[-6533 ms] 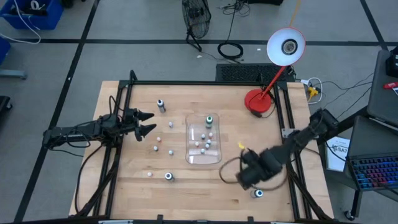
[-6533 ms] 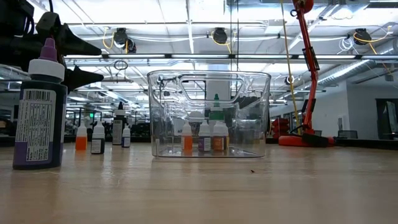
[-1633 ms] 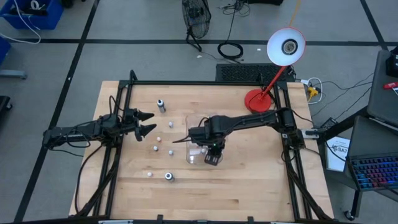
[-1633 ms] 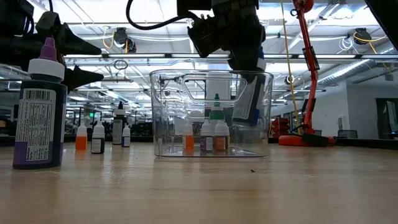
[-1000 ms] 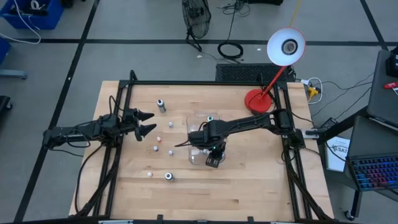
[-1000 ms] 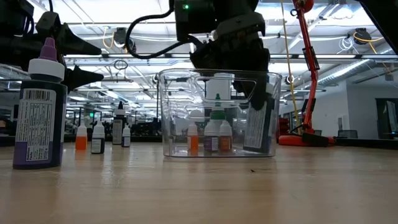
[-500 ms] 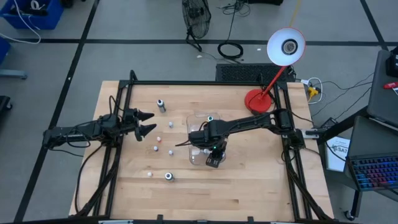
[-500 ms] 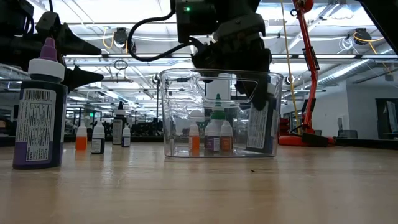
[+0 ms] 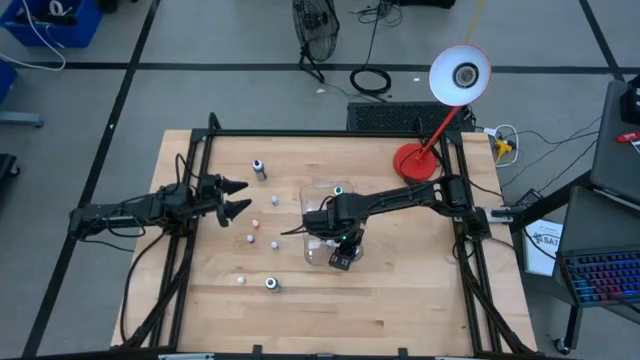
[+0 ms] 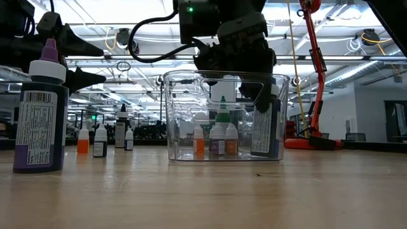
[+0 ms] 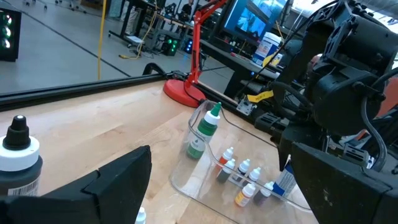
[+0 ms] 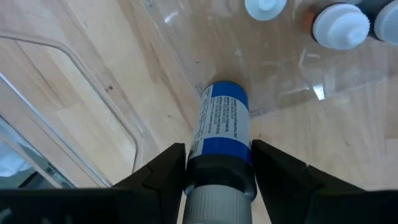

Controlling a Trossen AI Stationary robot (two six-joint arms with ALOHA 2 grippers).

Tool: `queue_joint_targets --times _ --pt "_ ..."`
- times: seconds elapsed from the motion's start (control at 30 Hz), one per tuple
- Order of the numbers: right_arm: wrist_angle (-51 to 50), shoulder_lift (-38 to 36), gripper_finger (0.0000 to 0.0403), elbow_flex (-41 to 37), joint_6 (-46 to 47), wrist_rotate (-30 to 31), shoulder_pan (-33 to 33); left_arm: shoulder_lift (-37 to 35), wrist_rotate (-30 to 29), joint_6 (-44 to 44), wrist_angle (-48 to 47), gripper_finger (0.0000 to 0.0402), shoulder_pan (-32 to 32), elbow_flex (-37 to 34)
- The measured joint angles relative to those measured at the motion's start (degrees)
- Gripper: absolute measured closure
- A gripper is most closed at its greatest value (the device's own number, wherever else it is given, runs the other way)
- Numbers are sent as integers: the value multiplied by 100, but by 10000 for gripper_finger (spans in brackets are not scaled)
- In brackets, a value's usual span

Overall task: Pick & Place food coloring
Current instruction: Put the big blue food coloring bottle into the transparent bin

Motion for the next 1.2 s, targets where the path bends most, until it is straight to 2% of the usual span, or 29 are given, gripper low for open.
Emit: queue_joint_targets --times 0.57,0.77,1.2 --pt "57 0 229 0 345 -31 -15 0 0 0 0 23 -1 0" --pt "99 0 229 0 476 -476 -73 -2 0 0 0 23 0 0" --pt "87 0 229 0 361 -465 -114 -2 2 0 2 23 0 1"
